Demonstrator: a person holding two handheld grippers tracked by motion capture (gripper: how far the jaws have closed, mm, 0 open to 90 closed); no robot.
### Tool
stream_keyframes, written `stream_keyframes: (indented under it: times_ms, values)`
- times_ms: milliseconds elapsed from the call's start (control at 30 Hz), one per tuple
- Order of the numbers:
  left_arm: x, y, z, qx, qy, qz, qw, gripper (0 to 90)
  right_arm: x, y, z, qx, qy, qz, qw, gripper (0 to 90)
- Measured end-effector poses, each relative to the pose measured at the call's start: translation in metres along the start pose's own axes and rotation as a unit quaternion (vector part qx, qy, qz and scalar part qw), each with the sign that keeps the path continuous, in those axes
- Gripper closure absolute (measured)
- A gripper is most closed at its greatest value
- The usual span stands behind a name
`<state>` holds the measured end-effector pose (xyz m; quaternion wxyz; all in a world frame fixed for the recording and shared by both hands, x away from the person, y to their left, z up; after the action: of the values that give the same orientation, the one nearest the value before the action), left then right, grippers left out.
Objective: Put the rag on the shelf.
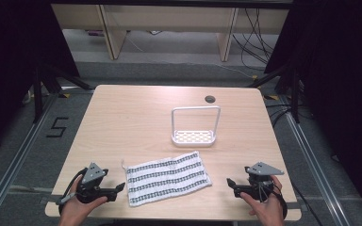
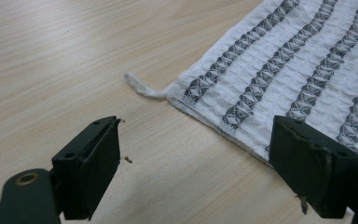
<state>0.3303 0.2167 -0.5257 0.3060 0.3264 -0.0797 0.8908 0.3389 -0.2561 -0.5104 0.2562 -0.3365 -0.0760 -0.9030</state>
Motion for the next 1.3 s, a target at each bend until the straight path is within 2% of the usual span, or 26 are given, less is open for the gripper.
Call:
stream_keyframes:
  times_ms: [67,200,267,300,367,400,467,500,567,600,633,700,767,800,833,867,900,933,967,1000,1100,1133,1167,1200,1267,1300]
  values:
    - [0.001,0.0,0.0,-0.005,-0.005,-0.003,1.0,16.0,-0.001,0.0,0.0,0.0,0.002,0.002,1.0,16.1]
    - [0.001,0.0,0.0,-0.001,-0.004,-0.006,1.0,16.0,-0.001,-0.001,0.0,0.002,0.003,0.005,1.0,16.1]
    - [0.002,0.002,0.002,0.007,0.001,-0.013,0.9999,15.9,-0.001,-0.001,0.0,0.002,0.002,0.007,1.0,16.5]
    - [-0.001,0.004,0.003,0.02,0.022,-0.015,0.9994,15.8,0.0,-0.002,0.0,0.003,0.0,0.002,1.0,17.1]
    - [0.0,0.003,0.003,0.008,0.001,-0.019,0.9998,15.9,-0.002,-0.004,0.0,-0.003,0.004,0.01,0.9999,17.4]
    - [-0.001,0.003,0.003,0.008,0.005,-0.019,0.9998,15.9,-0.001,-0.006,0.0,-0.012,-0.001,0.012,0.9999,17.7]
    - [-0.002,0.004,0.005,0.015,0.014,-0.023,0.9995,16.0,-0.002,-0.005,0.001,-0.003,0.0,0.013,0.9999,18.4]
    - [-0.005,0.007,0.008,0.026,0.023,-0.03,0.999,16.0,-0.002,-0.007,0.001,0.003,0.004,0.017,0.9999,19.5]
    - [-0.005,0.007,0.011,0.025,0.021,-0.039,0.9987,16.0,-0.003,-0.007,0.001,0.006,0.005,0.018,0.9998,19.7]
    - [-0.007,0.011,0.019,0.02,0.02,-0.051,0.9983,16.0,-0.003,-0.01,0.002,0.001,0.005,0.019,0.9998,20.6]
    - [-0.007,0.011,0.019,0.02,0.02,-0.051,0.9983,16.2,-0.003,-0.011,0.003,0.0,0.002,0.021,0.9998,21.0]
    - [-0.011,0.018,0.032,0.002,0.021,-0.066,0.9976,16.9,-0.003,-0.014,0.004,0.004,0.006,0.025,0.9997,22.6]
    - [-0.014,0.021,0.038,-0.001,0.027,-0.069,0.9972,18.0,-0.001,-0.018,0.004,-0.006,0.003,0.026,0.9996,23.3]
    - [-0.017,0.023,0.043,-0.009,0.028,-0.075,0.9967,18.0,-0.001,-0.018,0.005,0.009,0.007,0.029,0.9995,23.7]
    - [-0.02,0.026,0.049,-0.011,0.025,-0.08,0.9964,18.6,-0.002,-0.021,0.006,0.006,0.01,0.033,0.9994,24.5]
    - [-0.03,0.029,0.061,-0.025,0.022,-0.086,0.9957,21.9,-0.002,-0.026,0.007,0.019,0.007,0.035,0.9992,26.5]
    - [-0.03,0.029,0.061,-0.025,0.022,-0.086,0.9957,23.1,-0.002,-0.026,0.007,0.019,0.007,0.035,0.9992,26.5]
    - [-0.041,0.033,0.072,-0.038,0.013,-0.1,0.9942,25.4,-0.004,-0.031,0.007,0.026,0.003,0.041,0.9988,27.5]
    - [-0.041,0.033,0.072,-0.038,0.013,-0.1,0.9942,26.2,-0.005,-0.032,0.007,0.031,0.002,0.041,0.9987,28.2]
    - [-0.052,0.04,0.082,-0.045,0.007,-0.11,0.9929,26.2,-0.005,-0.035,0.007,0.031,-0.002,0.044,0.9985,28.9]
    - [-0.061,0.047,0.091,-0.056,0.0,-0.118,0.9915,29.2,-0.006,-0.039,0.006,0.025,-0.006,0.049,0.9985,30.8]
    - [-0.07,0.054,0.099,-0.069,-0.006,-0.128,0.9894,29.5,-0.009,-0.041,0.007,0.035,-0.004,0.056,0.9978,31.6]
    - [-0.07,0.054,0.099,-0.069,-0.006,-0.128,0.9894,29.6,-0.009,-0.041,0.007,0.035,-0.004,0.056,0.9978,31.6]
    - [-0.078,0.061,0.106,-0.084,-0.014,-0.131,0.9878,30.4,-0.01,-0.044,0.007,0.041,-0.01,0.058,0.9974,34.5]
    - [-0.082,0.064,0.109,-0.086,-0.015,-0.135,0.987,31.5,-0.011,-0.044,0.007,0.05,-0.01,0.058,0.997,35.0]
    - [-0.091,0.07,0.116,-0.089,-0.021,-0.138,0.9861,32.6,-0.014,-0.047,0.007,0.055,-0.015,0.059,0.9966,36.3]
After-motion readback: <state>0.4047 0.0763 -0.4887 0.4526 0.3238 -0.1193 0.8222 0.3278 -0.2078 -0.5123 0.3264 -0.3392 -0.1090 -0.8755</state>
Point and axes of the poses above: each handheld gripper's, and its own axes: x roughly backward along the jaws, z roughly out of its top, y roughly to its right, the point moved 4 cm from there along -x, roughly forward along the jaws, and after that the axes turned 2 degrees about -z, right-handed, at the moved point
